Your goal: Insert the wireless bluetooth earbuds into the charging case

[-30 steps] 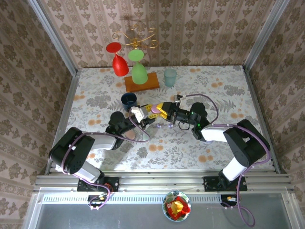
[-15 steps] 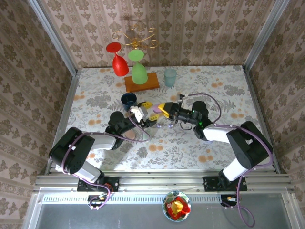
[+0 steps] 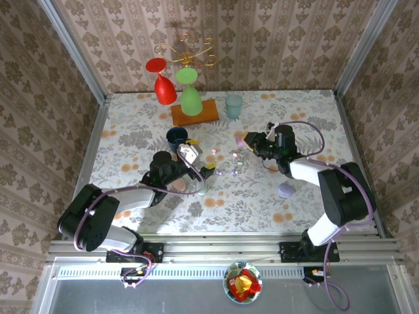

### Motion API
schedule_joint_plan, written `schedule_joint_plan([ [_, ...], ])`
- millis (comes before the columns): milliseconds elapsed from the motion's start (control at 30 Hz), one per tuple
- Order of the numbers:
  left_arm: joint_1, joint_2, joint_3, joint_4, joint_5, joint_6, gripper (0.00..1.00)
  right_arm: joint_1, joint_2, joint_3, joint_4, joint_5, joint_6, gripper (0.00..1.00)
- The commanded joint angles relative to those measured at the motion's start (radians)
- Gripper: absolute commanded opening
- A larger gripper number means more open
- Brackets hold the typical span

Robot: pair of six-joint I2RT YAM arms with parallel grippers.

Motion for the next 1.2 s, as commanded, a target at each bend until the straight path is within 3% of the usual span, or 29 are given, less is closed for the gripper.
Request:
schedule_joint_plan([
  [0, -0.050, -0.015, 0.044, -0.131, -0.198, -0.052, 1.00, -0.040, 0.110, 0.042, 0.002, 0.062, 0.039, 0.21],
  [200, -0.109, -0.009, 0.032, -0.162, -0.377, -0.121, 0.96, -0.052, 0.228, 0.104, -0.047, 0.139, 0.017, 0.21],
  [367, -0.117, -0.006, 0.048, -0.245, -0.407, -0.170, 1.00, -0.053, 0.263, 0.138, -0.105, 0.160, -0.018, 0.28],
  [433, -0.117, -0.006, 0.066, -0.295, -0.420, -0.182, 1.00, -0.055, 0.259, 0.145, -0.111, 0.158, -0.028, 0.33],
  [567, -0.116, 0.001, 0.120, -0.427, -0.512, -0.193, 1.00, -0.059, 0.207, 0.137, -0.174, 0.209, -0.083, 0.57],
  [667, -0.117, 0.013, 0.166, -0.532, -0.544, -0.202, 1.00, -0.061, 0.147, 0.130, -0.244, 0.249, -0.147, 0.67],
  [767, -0.118, 0.028, 0.200, -0.606, -0.576, -0.247, 1.00, -0.062, 0.073, 0.106, -0.308, 0.311, -0.215, 0.69],
  [833, -0.130, 0.041, 0.234, -0.680, -0.661, -0.325, 1.00, -0.059, 0.022, 0.080, -0.325, 0.332, -0.244, 0.69],
  [1000, -0.199, 0.091, 0.391, -1.014, -0.785, -0.493, 1.00, -0.047, -0.075, 0.033, -0.376, 0.354, -0.307, 0.70],
  [1100, -0.248, 0.125, 0.482, -1.185, -0.799, -0.564, 1.00, -0.044, -0.106, 0.014, -0.392, 0.363, -0.330, 0.70],
  [1167, -0.253, 0.151, 0.542, -1.307, -0.741, -0.638, 1.00, -0.043, -0.114, 0.009, -0.397, 0.365, -0.338, 0.69],
])
